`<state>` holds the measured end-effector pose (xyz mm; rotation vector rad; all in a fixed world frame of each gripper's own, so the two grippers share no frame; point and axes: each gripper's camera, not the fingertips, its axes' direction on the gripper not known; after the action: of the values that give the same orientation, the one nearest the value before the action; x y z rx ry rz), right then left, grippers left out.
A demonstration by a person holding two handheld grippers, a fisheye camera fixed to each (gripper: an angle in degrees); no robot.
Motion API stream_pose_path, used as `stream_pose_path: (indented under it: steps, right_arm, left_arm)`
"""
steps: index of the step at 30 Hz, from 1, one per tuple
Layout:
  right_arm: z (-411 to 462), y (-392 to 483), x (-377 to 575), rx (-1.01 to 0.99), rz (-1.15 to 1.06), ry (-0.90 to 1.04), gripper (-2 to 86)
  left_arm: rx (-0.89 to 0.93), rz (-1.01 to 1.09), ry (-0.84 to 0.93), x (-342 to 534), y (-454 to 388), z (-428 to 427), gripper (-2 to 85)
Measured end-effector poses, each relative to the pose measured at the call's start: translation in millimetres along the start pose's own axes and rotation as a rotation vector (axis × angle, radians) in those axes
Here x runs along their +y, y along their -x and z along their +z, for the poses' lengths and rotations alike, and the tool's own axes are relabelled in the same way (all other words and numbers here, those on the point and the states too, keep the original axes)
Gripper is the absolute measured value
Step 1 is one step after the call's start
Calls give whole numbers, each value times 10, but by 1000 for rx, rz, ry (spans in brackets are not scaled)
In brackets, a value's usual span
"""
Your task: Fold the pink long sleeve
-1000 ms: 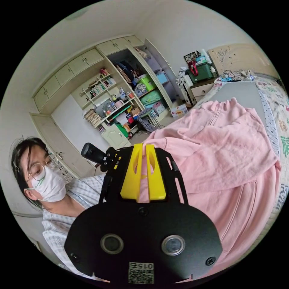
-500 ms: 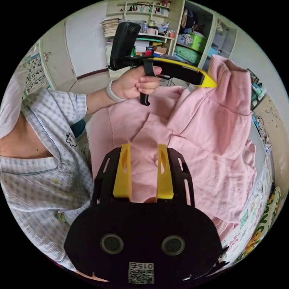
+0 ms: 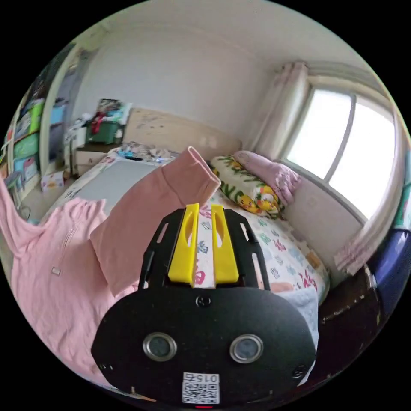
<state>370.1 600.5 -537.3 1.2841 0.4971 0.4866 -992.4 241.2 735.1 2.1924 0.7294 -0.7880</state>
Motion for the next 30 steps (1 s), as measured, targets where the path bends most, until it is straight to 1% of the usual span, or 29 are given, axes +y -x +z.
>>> stream_pose_path:
  steps: [1,3,4,6,7,9,12,14,16,17,18,19,20,21,24,28,29,30]
  right_arm:
    - [-27,-80,96,-47,-3,-4,93]
    - [-122,-48,629,-214,-142,37,106]
    - [-156,8,801,-252,-186,53,107]
    - [-369,262,1577,-382,-342,84,113]
    - [-431,306,1767,-411,-364,89,115]
    - [-645,336,2429,-571,-374,117,120]
    - [-784,185,2994,-722,-323,185,137]
    - [-837,68,3223,-725,-271,185,148]
    - [-817,-5,3368,-703,-237,225,162]
    - [-757,-32,3426,-716,-222,294,167]
    - [-716,-45,3476,-777,-230,346,166]
    - [-708,-55,3497,-805,-232,356,155]
    - [-733,-108,3527,-792,-217,330,134]
    - [-764,-157,3537,-769,-219,320,104]
    - [-921,-374,3520,-748,-211,283,46]
    - [-1021,-777,3587,-822,-102,246,32]
    - [-967,-810,3659,-808,-106,267,30]
    - [-890,-772,3748,-772,-123,294,30]
  left_arm:
    - [43,-31,5,84,199,-45,83]
    - [216,-5,28,697,580,-309,103]
    - [249,18,53,888,597,-378,104]
    - [392,113,178,1715,508,-652,108]
    - [434,130,213,1914,467,-716,109]
    - [603,153,340,2618,290,-963,115]
    - [721,158,454,3236,80,-1214,129]
    - [726,184,513,3459,-45,-1285,137]
    - [718,225,562,3592,-186,-1293,140]
    - [731,234,588,3645,-270,-1274,139]
    - [730,236,588,3666,-335,-1279,138]
    - [720,244,577,3666,-362,-1296,135]
    - [683,263,570,3660,-413,-1318,129]
    - [647,285,570,3643,-453,-1334,104]
    - [612,327,564,3507,-450,-1451,43]
    - [542,306,486,3257,-226,-1792,9]
    - [525,300,485,3258,-149,-1831,4]
    - [445,277,487,3299,-43,-1842,1]
